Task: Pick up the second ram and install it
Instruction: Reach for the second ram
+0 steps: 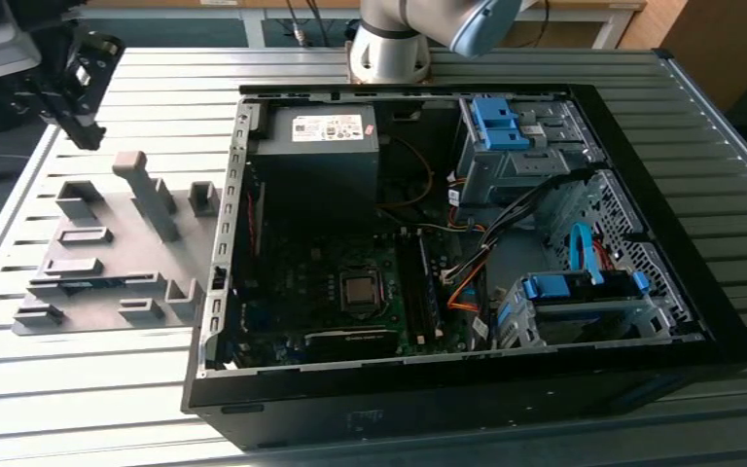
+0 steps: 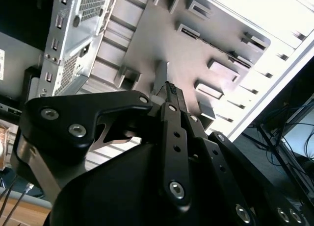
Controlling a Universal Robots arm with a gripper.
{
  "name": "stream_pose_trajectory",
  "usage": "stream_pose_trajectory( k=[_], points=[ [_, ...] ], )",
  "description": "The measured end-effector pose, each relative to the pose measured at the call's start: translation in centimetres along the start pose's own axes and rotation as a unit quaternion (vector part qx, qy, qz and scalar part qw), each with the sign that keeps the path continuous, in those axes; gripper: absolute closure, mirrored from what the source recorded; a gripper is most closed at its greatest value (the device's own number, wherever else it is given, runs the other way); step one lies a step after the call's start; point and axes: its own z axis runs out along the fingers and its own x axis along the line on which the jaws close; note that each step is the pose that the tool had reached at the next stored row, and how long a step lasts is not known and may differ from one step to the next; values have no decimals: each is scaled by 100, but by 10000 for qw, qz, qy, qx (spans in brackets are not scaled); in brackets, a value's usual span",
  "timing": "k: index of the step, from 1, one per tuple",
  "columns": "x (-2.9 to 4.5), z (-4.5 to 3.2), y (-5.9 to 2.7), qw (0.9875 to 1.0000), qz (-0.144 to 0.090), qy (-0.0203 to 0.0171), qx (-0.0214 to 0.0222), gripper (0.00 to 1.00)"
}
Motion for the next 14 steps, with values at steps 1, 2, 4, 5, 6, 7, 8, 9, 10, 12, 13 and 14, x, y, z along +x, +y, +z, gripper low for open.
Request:
stream_pose_trajectory(
  k=[1,2,4,5,6,7,8,9,10,12,13,14],
  points=[
    [33,-2,-4,10000,0,0,1,89],
    [67,-2,-8,10000,0,1,0,89],
    [142,-3,-15,10000,1,0,0,89],
    [182,-4,-19,10000,1,0,0,89],
    [220,-6,-22,10000,1,0,1,89],
    [258,-7,-25,10000,0,1,1,89],
    [294,-7,-28,10000,0,0,0,89],
    [328,-7,-31,10000,0,0,0,89],
    [360,-8,-33,10000,0,0,0,89],
    [421,-10,-37,10000,1,0,0,89],
    [446,-11,-39,10000,1,1,1,89],
    [472,-11,-41,10000,1,0,1,89]
  ],
)
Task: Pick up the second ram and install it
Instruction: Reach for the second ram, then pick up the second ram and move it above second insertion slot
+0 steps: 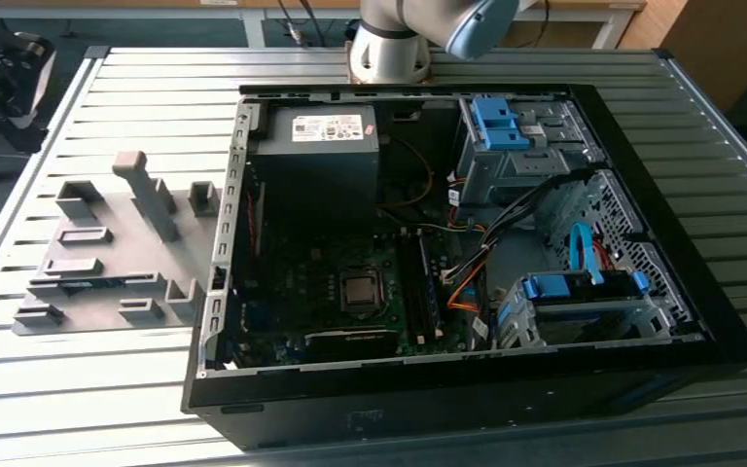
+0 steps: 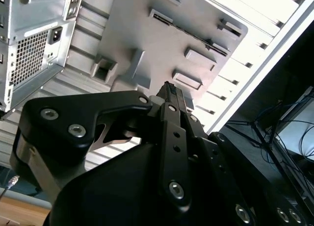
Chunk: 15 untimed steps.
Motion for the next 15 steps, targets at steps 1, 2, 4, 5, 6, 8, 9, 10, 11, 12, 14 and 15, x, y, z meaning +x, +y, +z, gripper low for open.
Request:
stream_pose_trajectory(
  k=[1,2,4,5,6,8,9,10,11,12,14,15],
  points=[
    [25,0,-2,10000,0,0,0,89],
    [51,0,-4,10000,0,-1,-1,89],
    [101,-2,-8,10000,0,0,0,89],
    [123,-2,-10,10000,0,0,0,89],
    [142,-2,-11,10000,-1,0,0,89],
    [157,-3,-12,10000,0,0,0,89],
    [157,-3,-12,10000,-1,0,0,89],
    [159,-2,-12,10000,0,0,0,89],
    [159,-2,-12,10000,0,0,0,89],
    [159,-2,-12,10000,0,0,0,89],
    [160,-2,-12,10000,0,0,0,89],
    [160,-2,-12,10000,0,0,0,89]
  ],
)
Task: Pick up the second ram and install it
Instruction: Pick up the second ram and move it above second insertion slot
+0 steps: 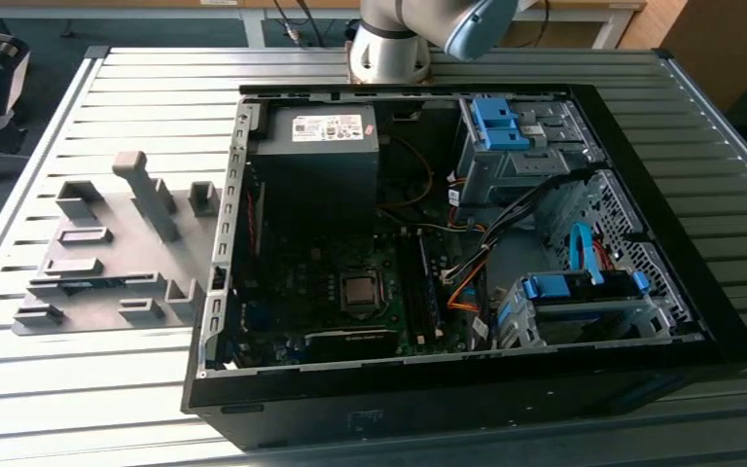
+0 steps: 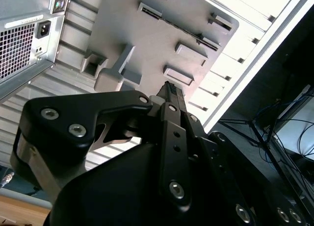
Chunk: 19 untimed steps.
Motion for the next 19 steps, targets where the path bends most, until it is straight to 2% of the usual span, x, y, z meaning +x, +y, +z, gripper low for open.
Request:
stream_pose_trajectory(
  k=[6,9,13,19],
  points=[
    [0,0,0,10000,4,0,0,89],
    [0,0,0,10000,78,-3,2,89],
    [0,1,0,9994,345,-15,8,89],
    [0,2,-1,9971,757,-33,20,89]
  ],
)
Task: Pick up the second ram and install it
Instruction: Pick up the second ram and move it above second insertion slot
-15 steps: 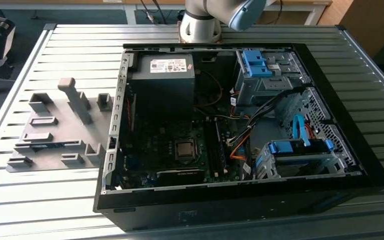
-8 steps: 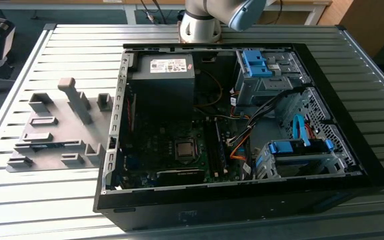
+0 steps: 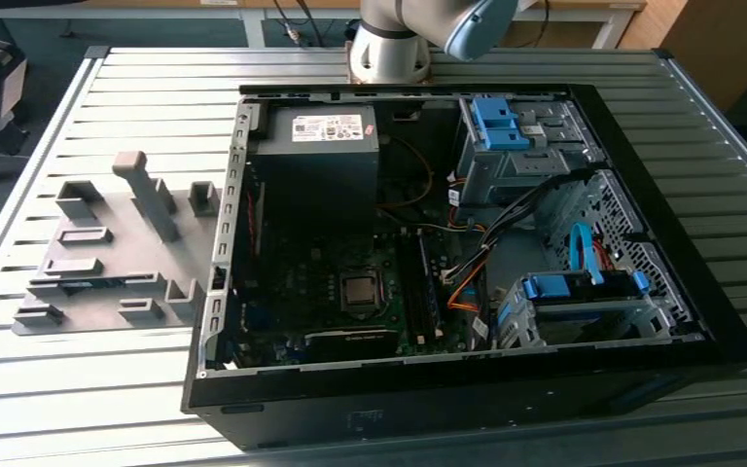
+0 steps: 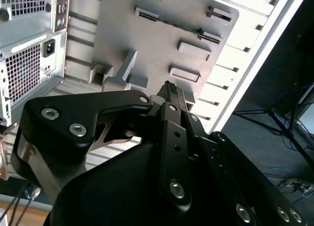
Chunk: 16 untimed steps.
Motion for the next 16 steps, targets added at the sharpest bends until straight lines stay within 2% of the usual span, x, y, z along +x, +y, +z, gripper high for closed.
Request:
stream_pose_trajectory(
  k=[5,9,13,16],
  points=[
    [0,3,0,9995,305,-14,9,89],
    [0,5,0,9983,579,-26,16,89],
    [0,8,0,9964,847,-38,23,89],
    [0,13,0,9940,1092,-49,30,89]
  ],
)
